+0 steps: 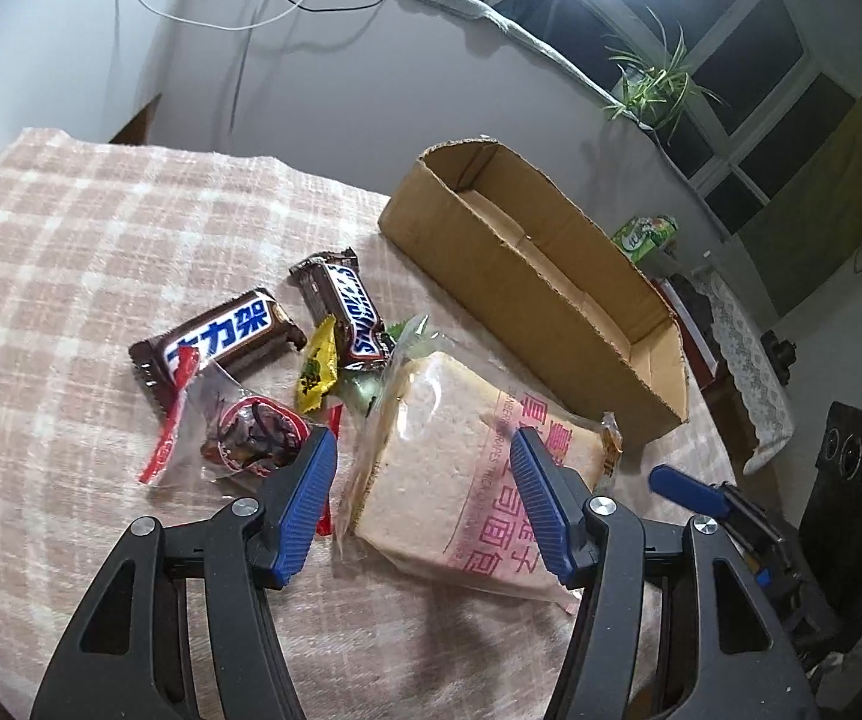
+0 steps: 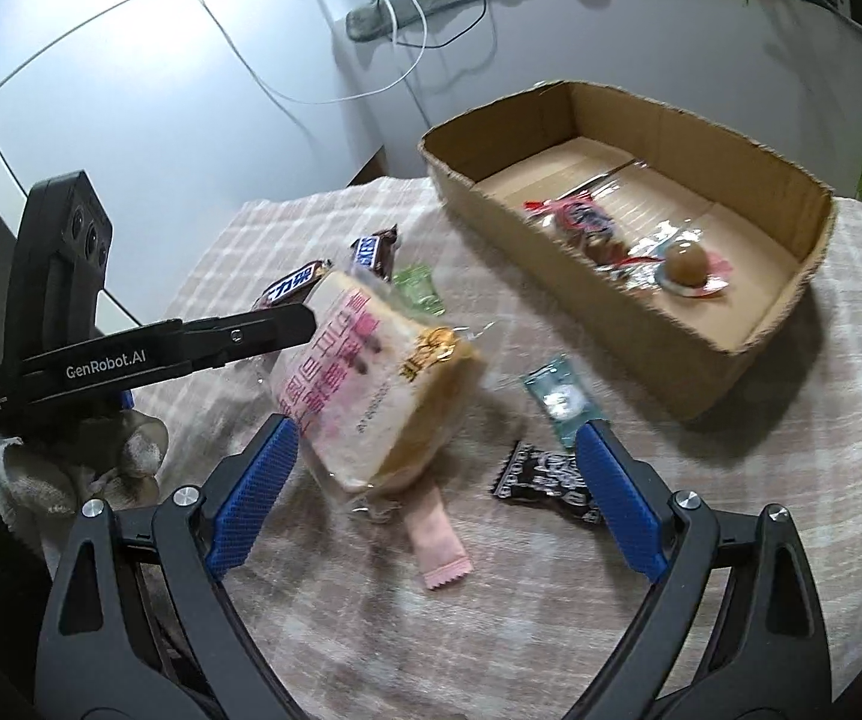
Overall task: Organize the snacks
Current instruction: 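Move both grippers back to the bagged sliced-bread loaf, then grasp the bread loaf with both grippers and lift it toward the box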
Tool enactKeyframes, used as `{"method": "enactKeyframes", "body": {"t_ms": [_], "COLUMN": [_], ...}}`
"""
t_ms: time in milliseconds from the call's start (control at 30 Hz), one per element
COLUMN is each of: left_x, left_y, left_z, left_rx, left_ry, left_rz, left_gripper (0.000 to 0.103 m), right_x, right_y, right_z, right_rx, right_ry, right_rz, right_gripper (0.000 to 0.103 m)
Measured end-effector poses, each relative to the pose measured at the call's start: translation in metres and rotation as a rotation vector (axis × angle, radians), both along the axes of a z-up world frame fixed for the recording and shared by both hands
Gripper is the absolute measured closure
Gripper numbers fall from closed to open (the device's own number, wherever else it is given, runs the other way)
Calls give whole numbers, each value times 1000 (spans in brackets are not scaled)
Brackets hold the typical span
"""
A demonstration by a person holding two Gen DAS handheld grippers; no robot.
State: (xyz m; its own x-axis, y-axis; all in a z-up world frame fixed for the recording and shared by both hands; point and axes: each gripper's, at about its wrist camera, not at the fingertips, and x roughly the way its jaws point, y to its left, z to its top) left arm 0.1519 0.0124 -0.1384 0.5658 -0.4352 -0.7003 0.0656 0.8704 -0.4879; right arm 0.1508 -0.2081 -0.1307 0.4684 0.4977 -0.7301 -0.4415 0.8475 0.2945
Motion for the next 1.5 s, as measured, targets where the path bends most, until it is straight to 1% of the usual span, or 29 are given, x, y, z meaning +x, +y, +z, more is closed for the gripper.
{"method": "enactKeyframes", "body": {"t_ms": [33,67,133,167,233,300,400,567,800,1000,1167,1500], "left_x": [0,0,0,-1,2,3,4,3,-2,-3,1,29], "left_y": [-1,-1,-2,-3,-5,-6,-7,-10,-13,-18,-28,-59], "left_z": [0,0,-1,-2,-4,-5,-8,-6,-1,10,26,57], "left_rx": [-2,-1,2,0,-4,-3,-21,-8,6,3,2,-6], "left_ry": [0,1,5,7,11,14,19,12,1,-26,-65,-137], "left_rz": [-4,-8,-14,-16,-21,-27,-44,-56,-55,-62,-79,-111], "left_gripper": [43,43,43,43,43,45,46,46,47,47,47,47], "right_x": [1,1,2,3,4,6,6,9,6,6,11,37], "right_y": [3,6,11,13,16,17,19,22,22,10,-1,-26], "right_z": [-1,-3,-6,-7,-10,-12,-12,-12,-3,16,37,70], "right_rx": [-1,-2,-8,-13,-15,-2,-2,-3,-24,-12,-11,-32], "right_ry": [6,12,22,25,39,52,53,50,10,-34,-83,-162], "right_rz": [8,16,28,31,39,47,52,61,66,40,25,-24], "right_gripper": [17,20,29,32,43,47,48,50,50,50,50,50]}}
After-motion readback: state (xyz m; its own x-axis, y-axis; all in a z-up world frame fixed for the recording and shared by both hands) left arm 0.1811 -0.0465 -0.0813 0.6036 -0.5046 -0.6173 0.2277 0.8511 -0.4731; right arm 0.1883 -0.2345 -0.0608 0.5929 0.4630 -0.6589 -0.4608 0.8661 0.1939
